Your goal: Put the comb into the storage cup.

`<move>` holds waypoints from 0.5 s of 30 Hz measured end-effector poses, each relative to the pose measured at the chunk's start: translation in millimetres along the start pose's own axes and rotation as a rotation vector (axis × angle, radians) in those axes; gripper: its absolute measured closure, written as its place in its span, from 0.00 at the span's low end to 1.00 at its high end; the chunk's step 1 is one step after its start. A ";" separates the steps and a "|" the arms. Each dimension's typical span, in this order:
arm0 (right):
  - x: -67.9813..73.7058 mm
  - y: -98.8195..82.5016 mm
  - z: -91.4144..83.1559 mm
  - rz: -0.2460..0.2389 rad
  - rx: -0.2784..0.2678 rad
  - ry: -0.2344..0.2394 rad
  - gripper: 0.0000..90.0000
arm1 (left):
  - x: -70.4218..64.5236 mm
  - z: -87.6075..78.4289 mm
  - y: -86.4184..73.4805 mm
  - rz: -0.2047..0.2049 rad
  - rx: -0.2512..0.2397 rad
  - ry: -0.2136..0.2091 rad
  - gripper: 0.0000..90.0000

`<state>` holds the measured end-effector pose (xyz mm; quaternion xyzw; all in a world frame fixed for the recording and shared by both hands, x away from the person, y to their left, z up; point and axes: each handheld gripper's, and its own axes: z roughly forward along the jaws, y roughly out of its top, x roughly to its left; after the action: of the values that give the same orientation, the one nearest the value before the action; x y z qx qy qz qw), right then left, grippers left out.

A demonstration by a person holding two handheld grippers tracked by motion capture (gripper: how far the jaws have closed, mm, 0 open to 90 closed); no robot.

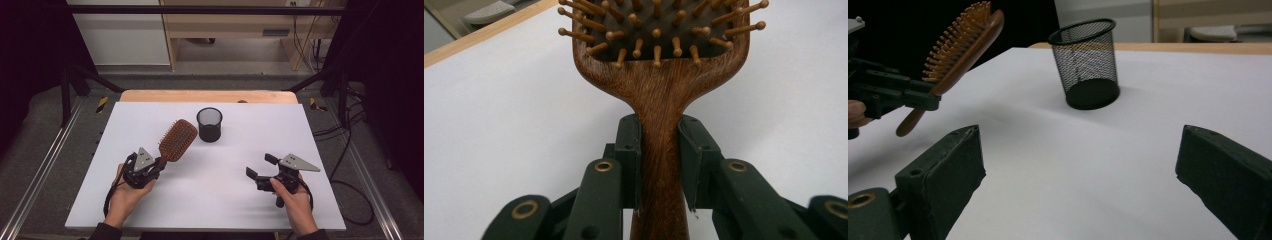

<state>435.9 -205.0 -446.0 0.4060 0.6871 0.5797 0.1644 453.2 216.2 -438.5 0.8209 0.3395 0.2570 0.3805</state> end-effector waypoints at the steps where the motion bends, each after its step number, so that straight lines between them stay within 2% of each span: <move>1: 5.9 2.2 4.0 0.001 -0.004 -0.005 0.06 | -1.1 -0.9 1.4 -0.002 -0.013 -0.009 0.81; 2: 5.9 2.2 4.0 0.001 -0.004 -0.005 0.06 | -1.1 -0.9 1.4 -0.002 -0.013 -0.009 0.81; 3: 12.0 6.8 8.1 0.010 -0.008 -0.013 0.06 | -1.5 -1.8 2.2 -0.010 -0.023 -0.013 0.81; 7: 19.8 13.6 18.3 0.034 -0.002 0.011 0.07 | -2.5 -2.0 2.8 -0.012 -0.034 -0.018 0.81; 10: 29.1 22.9 37.1 0.038 0.019 0.045 0.08 | -5.0 -1.4 3.1 -0.017 -0.040 -0.026 0.81; 11: 31.8 24.9 42.1 0.043 0.020 0.053 0.08 | -8.8 -0.7 3.5 -0.003 -0.037 -0.029 0.81; 15: 40.5 28.3 57.4 0.056 0.033 0.084 0.09 | -13.4 0.4 4.9 0.008 -0.040 -0.033 0.81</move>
<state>461.3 -136.7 -425.5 0.4031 0.6913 0.5891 0.1123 446.7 203.6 -437.0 0.8186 0.3245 0.2518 0.4014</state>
